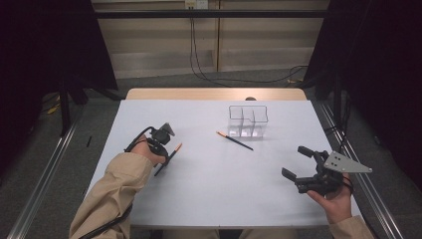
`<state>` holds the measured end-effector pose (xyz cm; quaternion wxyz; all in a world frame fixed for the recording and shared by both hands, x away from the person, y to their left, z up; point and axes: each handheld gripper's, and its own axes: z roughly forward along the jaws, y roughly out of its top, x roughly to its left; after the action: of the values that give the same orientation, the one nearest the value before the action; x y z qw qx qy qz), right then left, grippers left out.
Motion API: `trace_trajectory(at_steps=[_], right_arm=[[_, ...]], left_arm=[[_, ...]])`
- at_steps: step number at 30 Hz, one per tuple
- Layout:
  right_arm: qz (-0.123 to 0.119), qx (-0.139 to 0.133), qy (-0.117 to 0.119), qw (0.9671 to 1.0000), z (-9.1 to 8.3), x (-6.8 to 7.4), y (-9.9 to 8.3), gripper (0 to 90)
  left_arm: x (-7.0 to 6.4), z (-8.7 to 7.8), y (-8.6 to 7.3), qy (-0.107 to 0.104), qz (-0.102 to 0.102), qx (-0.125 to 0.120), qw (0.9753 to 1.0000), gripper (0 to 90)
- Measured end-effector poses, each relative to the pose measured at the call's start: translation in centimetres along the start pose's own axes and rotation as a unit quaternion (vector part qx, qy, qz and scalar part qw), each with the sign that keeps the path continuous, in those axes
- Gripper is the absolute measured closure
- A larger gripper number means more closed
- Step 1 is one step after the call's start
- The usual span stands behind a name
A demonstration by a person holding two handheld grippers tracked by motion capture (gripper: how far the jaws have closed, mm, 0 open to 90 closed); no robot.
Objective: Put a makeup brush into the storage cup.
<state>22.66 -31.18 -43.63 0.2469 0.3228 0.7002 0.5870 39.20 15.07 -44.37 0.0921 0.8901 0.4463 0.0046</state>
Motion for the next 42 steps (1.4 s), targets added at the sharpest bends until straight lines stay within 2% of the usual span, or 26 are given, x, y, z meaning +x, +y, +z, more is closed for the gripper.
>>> trace_trajectory(at_steps=[3,11,19,22,24,26,27,28,32,34,35,38,39,40,41,42], right_arm=[[0.0,-0.001,0.0,1.0,0.0,0.0,0.0,3.8],[0.0,0.001,0.001,1.0,0.0,0.0,0.0,3.8],[0.002,0.0,0.0,1.0,-0.1,-0.1,0.0,3.7],[0.003,0.0,0.0,1.0,0.0,-0.1,-0.1,3.8],[0.002,0.0,-0.001,1.0,0.0,-0.1,-0.1,3.7],[0.003,0.0,-0.001,1.0,0.0,-0.1,-0.1,3.7],[0.002,0.001,0.0,1.0,0.0,-0.1,-0.1,3.7],[0.002,0.001,-0.001,1.0,0.0,-0.1,-0.1,3.8],[0.002,0.001,0.0,1.0,0.0,-0.2,-0.2,3.8],[0.003,0.001,0.0,1.0,0.0,-0.2,-0.2,3.7],[0.003,0.001,0.0,1.0,0.0,-0.2,-0.2,3.7],[0.002,0.002,0.0,1.0,0.0,-0.1,-0.2,3.7],[0.002,0.001,-0.001,1.0,0.0,-0.1,-0.2,3.7],[0.002,0.001,-0.001,1.0,0.0,-0.1,-0.2,3.7],[0.002,0.002,0.0,1.0,0.0,-0.1,-0.2,3.7],[0.002,0.002,0.0,1.0,0.0,-0.1,-0.2,3.7]], left_arm=[[0.1,0.1,0.1,-0.002,0.003,0.007,1.0,83.5],[-0.5,0.2,0.5,0.017,0.006,0.02,0.9996,83.5],[-0.4,0.0,0.5,0.014,0.008,0.02,0.9997,84.4],[-0.3,-0.1,0.5,0.005,0.008,0.015,0.9999,84.5],[-0.2,-0.6,0.5,-0.003,0.008,-0.003,1.0,84.4],[-0.1,-0.7,0.5,-0.008,0.007,-0.008,0.9999,84.4],[0.1,-0.9,0.4,-0.021,0.001,-0.022,0.9995,84.4],[0.1,-0.9,0.4,-0.021,0.001,-0.022,0.9995,84.4],[0.4,-1.3,0.3,-0.043,-0.008,-0.061,0.9972,84.4],[0.3,-1.3,0.3,-0.046,-0.012,-0.067,0.9966,84.4],[0.4,-1.4,0.2,-0.053,-0.016,-0.077,0.9955,84.4],[0.4,-1.5,0.1,-0.054,-0.02,-0.092,0.9941,84.4],[0.4,-1.6,0.0,-0.055,-0.023,-0.108,0.9923,84.4],[0.4,-1.6,0.0,-0.055,-0.023,-0.108,0.9923,84.4],[0.5,-1.7,-0.1,-0.056,-0.026,-0.129,0.9897,84.4],[0.5,-1.7,-0.1,-0.056,-0.026,-0.129,0.9897,84.4]])
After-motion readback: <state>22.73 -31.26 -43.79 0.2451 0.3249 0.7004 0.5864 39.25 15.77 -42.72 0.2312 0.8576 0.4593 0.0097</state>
